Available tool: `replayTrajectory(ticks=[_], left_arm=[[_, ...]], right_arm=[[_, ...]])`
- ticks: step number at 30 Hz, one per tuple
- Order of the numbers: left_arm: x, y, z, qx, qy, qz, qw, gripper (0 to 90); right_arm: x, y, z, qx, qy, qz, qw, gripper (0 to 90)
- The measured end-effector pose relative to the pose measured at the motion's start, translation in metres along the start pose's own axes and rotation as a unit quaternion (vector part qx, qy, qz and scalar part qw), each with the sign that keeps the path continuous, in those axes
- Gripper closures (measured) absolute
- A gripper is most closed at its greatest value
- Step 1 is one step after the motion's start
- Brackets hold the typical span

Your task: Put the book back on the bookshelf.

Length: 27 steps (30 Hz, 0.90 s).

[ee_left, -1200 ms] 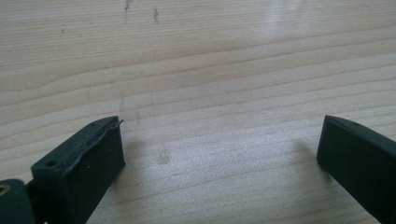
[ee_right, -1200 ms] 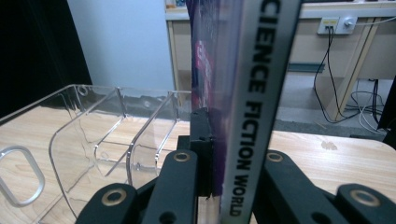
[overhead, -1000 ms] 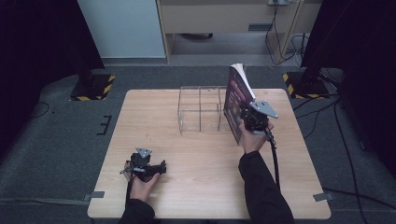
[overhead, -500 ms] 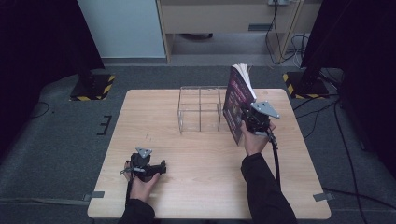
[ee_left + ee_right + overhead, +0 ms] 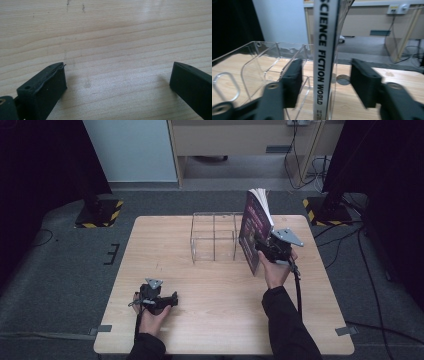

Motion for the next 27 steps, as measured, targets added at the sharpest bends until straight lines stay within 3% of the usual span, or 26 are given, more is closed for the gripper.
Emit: replayTrajectory(ticks=[5, 14, 18, 21, 25, 27], left_arm=[[0.0, 0.0, 0.0, 0.0, 0.0, 0.0, 1.0, 0.0], [0.0, 0.0, 0.0, 0.0, 0.0, 0.0, 1.0, 0.0], [0.0, 0.0, 0.0, 0.0, 0.0, 0.0, 1.0, 0.0], [0.0, 0.0, 0.0, 0.0, 0.0, 0.0, 1.0, 0.0], [0.0, 0.0, 0.0, 0.0, 0.0, 0.0, 1.0, 0.0], [0.0, 0.0, 0.0, -0.001, 0.0, 0.0, 1.0, 0.0]], right_arm=[[-0.001, 0.005, -0.008, 0.037, -0.004, 0.014, 0.9992, 21.3], [-0.016, 0.02, -0.039, 0.059, -0.03, -0.004, 0.9978, 13.7], [-0.035, 0.031, -0.05, 0.074, -0.059, -0.002, 0.9955, 10.8], [-0.055, 0.039, -0.058, 0.083, -0.085, -0.015, 0.9928, 10.8], [-0.086, 0.052, -0.065, 0.076, -0.123, -0.027, 0.9891, 10.9], [-0.097, 0.059, -0.067, 0.071, -0.149, -0.039, 0.9855, 9.8]])
Point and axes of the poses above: each handheld gripper's, and its own axes: z roughly forward along the jaws, x roughly out of its top, y roughly to its right, the point moved 3 cm from there along z, roughly forward along the jaws
